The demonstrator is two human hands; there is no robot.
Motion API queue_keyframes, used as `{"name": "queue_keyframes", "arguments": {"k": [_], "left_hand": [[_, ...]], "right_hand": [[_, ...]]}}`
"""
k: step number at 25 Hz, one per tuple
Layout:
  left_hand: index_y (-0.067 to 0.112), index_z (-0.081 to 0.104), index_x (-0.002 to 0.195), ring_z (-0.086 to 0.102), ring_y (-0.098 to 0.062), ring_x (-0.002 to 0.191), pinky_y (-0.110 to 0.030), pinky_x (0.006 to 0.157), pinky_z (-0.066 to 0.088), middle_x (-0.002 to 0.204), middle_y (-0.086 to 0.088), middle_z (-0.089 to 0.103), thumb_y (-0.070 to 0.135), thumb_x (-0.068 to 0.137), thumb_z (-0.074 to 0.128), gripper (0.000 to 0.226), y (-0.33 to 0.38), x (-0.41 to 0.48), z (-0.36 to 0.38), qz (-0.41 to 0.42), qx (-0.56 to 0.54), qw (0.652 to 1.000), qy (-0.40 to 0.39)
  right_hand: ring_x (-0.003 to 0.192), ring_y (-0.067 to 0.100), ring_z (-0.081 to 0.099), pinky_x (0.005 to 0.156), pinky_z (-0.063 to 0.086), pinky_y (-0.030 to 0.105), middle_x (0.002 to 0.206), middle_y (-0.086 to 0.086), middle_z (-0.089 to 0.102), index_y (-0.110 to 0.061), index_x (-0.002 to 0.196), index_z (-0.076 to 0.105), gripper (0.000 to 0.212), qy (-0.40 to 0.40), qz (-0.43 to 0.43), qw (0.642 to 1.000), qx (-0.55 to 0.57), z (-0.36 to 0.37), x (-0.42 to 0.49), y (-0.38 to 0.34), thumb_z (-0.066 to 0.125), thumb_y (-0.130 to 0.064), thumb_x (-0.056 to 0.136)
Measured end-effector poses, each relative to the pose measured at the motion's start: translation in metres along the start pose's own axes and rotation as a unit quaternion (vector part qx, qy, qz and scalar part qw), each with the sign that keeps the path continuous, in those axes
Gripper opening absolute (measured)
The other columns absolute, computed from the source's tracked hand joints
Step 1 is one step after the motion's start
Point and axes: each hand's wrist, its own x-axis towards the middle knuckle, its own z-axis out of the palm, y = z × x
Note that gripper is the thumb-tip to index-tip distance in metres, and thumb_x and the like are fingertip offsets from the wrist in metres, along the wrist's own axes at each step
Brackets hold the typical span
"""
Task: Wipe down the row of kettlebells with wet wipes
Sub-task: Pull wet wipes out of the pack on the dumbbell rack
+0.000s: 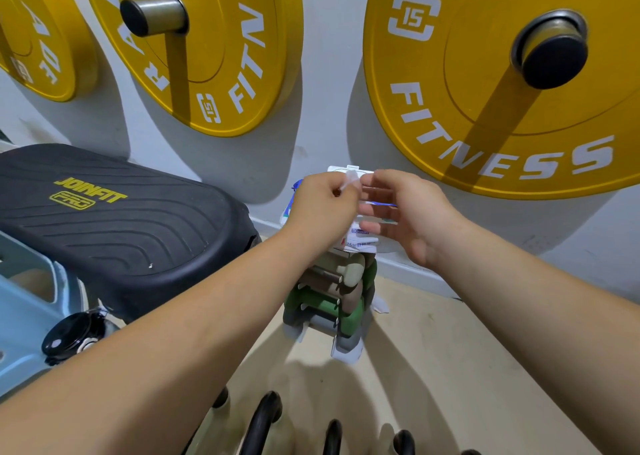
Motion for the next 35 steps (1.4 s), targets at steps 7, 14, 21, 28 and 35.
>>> {"name": "queue_keyframes", "arguments": {"k": [7, 14, 21, 28, 35], "left_hand": [[-0.001, 0.073, 0.114, 0.075, -0.029, 0.079, -0.036, 0.074, 0.061, 0.096, -0.022, 0.078, 0.008, 0.094, 0.059, 0.026, 0.005, -0.001, -0.016, -0.182, -0.221, 0.957, -0.045], [0.003, 0.073, 0.109, 0.077, -0.038, 0.09, -0.056, 0.087, 0.061, 0.096, -0.022, 0.078, 0.007, 0.093, 0.056, 0.023, 0.0, -0.001, -0.017, -0.204, -0.217, 0.955, -0.011], [0.017, 0.06, 0.101, 0.076, -0.036, 0.099, -0.046, 0.082, 0.064, 0.108, -0.021, 0.075, 0.015, 0.1, 0.042, 0.018, 0.016, 0.011, -0.046, -0.193, -0.324, 0.911, 0.17], [0.016, 0.055, 0.131, 0.066, -0.024, 0.105, -0.033, 0.071, 0.063, 0.105, -0.002, 0.063, 0.02, 0.103, 0.036, 0.034, 0.039, 0.012, -0.094, -0.107, -0.28, 0.899, 0.319], [0.025, 0.057, 0.107, 0.065, -0.025, 0.101, -0.039, 0.091, 0.054, 0.109, -0.008, 0.065, 0.026, 0.101, 0.038, 0.021, 0.026, -0.023, -0.105, -0.151, -0.218, 0.92, 0.289]], "right_hand": [[0.089, 0.031, 0.076, 0.072, 0.062, 0.038, 0.099, 0.012, 0.078, -0.009, 0.1, 0.077, 0.023, -0.037, -0.028, 0.998, -0.03, 0.001, -0.001, 0.013, 0.082, -0.024, 0.083], [0.066, 0.03, 0.07, 0.067, 0.065, 0.036, 0.086, 0.025, 0.074, 0.004, 0.088, 0.071, 0.004, 0.061, 0.001, 0.996, -0.068, -0.002, 0.003, 0.013, 0.071, 0.002, 0.085], [0.057, 0.029, 0.074, 0.059, 0.065, 0.041, 0.084, 0.02, 0.072, -0.008, 0.105, 0.051, 0.01, 0.192, 0.021, 0.978, -0.077, 0.005, 0.001, -0.002, 0.046, -0.004, 0.098], [0.052, 0.023, 0.074, 0.062, 0.063, 0.032, 0.096, 0.018, 0.075, -0.007, 0.104, 0.058, 0.021, 0.304, 0.096, 0.946, 0.05, 0.012, 0.013, -0.011, 0.039, -0.003, 0.097], [0.087, 0.029, 0.076, 0.079, 0.064, 0.038, 0.119, 0.01, 0.069, -0.013, 0.11, 0.061, 0.022, 0.247, 0.079, 0.95, 0.172, 0.005, 0.004, -0.011, 0.043, -0.007, 0.1]]}}
